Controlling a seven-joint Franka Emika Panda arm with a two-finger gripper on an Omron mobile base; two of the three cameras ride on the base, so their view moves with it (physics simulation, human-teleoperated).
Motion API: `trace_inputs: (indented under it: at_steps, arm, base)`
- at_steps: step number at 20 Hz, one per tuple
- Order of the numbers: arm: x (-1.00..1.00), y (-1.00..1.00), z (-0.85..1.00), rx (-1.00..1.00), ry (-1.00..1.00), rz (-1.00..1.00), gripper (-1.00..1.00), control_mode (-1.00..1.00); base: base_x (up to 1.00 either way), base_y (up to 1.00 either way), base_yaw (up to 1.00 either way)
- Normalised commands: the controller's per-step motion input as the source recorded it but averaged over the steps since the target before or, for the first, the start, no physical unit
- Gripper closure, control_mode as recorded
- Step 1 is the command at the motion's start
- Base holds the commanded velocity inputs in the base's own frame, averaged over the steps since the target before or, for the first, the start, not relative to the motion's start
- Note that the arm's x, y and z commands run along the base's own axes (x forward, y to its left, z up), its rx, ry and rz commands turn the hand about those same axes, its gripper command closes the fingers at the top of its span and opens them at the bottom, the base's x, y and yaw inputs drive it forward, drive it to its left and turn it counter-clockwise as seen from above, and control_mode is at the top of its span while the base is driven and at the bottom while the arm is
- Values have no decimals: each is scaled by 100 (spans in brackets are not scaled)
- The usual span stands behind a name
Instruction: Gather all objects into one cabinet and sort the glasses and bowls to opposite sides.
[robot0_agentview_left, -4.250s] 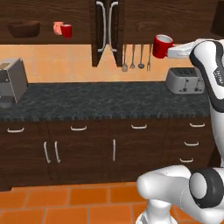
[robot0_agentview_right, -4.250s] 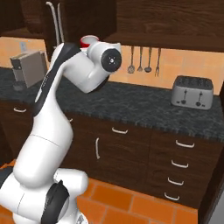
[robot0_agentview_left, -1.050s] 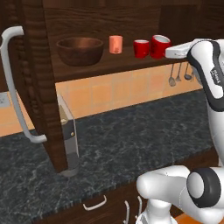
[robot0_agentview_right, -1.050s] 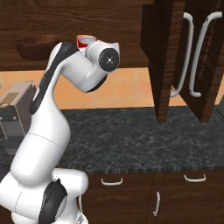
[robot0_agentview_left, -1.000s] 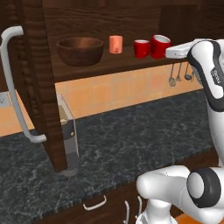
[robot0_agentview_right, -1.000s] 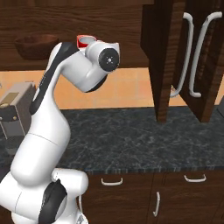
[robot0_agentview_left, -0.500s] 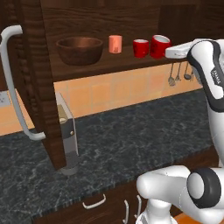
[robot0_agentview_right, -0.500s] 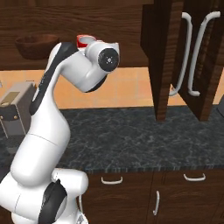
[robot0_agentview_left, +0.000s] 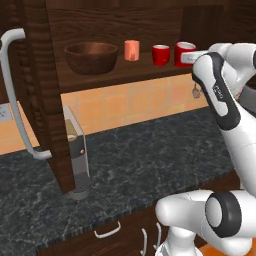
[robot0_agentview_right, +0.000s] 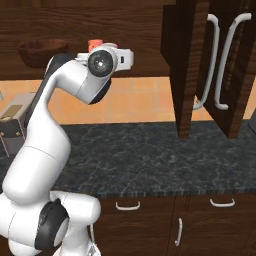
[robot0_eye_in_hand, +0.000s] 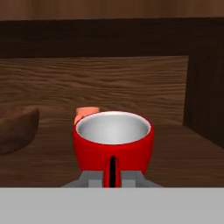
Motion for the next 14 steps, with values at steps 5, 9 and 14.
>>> trace_inputs:
  at_steps: [5, 9, 14]
  arm:
    - [47, -51, 0, 13, 11, -5, 100, -100]
    - [15, -36, 0, 7, 4, -3, 100, -100]
    - [23, -14, -6, -3, -3, -1, 100, -100]
  base:
    - [0, 0, 0]
    - [0, 0, 0]
    - [0, 0, 0]
